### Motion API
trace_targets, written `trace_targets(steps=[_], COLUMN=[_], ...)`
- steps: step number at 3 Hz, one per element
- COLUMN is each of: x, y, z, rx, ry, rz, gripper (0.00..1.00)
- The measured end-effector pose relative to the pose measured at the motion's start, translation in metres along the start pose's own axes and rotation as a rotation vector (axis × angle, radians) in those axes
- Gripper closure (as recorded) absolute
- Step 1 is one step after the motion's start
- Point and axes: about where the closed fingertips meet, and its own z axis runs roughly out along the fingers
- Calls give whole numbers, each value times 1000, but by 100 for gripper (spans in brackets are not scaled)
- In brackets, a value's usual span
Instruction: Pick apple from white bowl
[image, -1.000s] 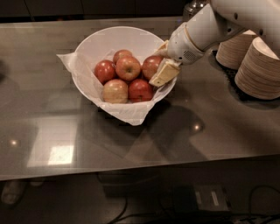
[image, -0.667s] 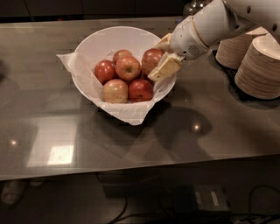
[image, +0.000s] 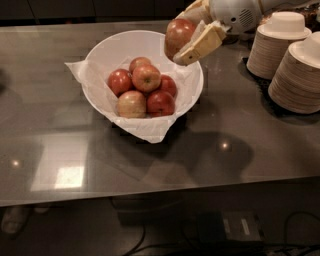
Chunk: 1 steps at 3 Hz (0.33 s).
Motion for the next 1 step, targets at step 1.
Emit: trace_targets(steps=[1], x=[-2], y=[0], z=[-2], rx=[0], ry=[-1], rz=[-4], gripper=[100])
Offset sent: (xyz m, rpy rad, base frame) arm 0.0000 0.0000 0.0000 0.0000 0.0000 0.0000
